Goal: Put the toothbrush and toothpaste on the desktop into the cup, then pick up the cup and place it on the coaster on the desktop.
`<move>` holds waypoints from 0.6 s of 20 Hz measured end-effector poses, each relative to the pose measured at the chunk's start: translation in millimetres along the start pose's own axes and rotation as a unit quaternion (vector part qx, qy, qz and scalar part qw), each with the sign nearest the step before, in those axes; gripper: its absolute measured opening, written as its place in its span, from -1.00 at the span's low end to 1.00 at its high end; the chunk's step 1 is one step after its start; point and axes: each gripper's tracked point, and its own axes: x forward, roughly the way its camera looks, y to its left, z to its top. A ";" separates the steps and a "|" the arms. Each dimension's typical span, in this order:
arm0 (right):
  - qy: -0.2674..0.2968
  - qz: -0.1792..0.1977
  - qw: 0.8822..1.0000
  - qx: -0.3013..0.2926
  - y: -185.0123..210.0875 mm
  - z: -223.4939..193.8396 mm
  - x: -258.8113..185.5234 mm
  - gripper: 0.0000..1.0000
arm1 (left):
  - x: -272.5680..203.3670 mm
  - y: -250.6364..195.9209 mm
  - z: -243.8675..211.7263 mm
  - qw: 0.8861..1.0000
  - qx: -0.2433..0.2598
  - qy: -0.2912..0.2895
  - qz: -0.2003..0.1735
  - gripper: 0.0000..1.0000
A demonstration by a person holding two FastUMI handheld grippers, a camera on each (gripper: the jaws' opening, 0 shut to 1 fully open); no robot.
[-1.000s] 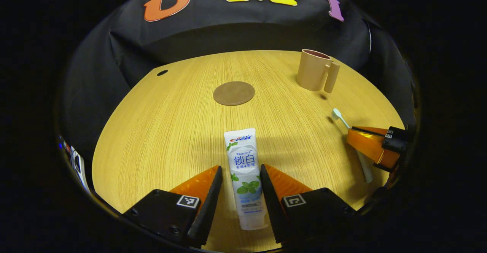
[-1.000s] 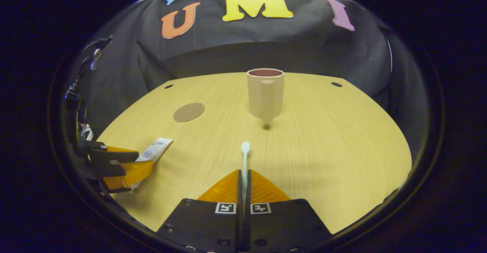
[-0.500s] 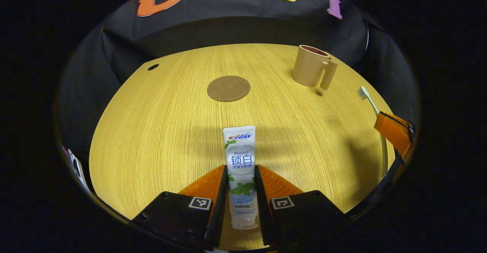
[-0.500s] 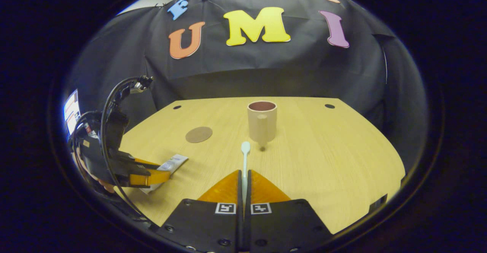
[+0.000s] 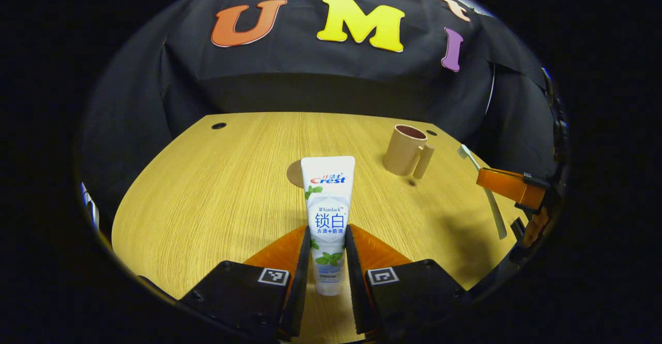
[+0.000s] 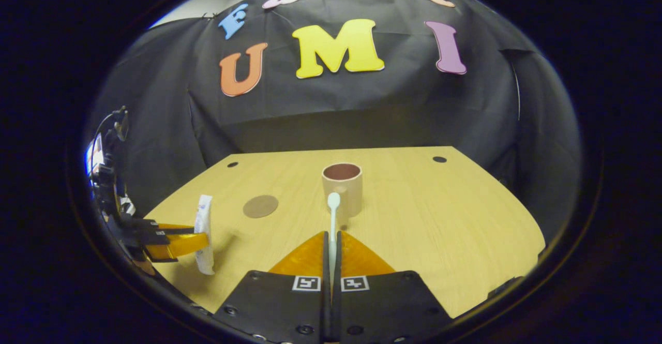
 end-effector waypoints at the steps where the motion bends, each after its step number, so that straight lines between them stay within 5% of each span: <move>1: -0.008 0.000 1.000 -0.002 0.7 8.5 1.4 -1.00 | -0.2 -0.5 5.9 1.000 0.002 -0.014 -0.003 -0.19; 6: -0.054 0.001 0.998 -0.018 8.5 66.4 27.0 -1.00 | -7.9 -11.6 11.6 0.997 0.025 -0.075 -0.019 -0.10; 12: -0.083 0.016 0.996 -0.015 17.0 119.3 98.6 -1.00 | -13.2 -28.0 43.5 0.989 0.052 -0.128 -0.044 -0.24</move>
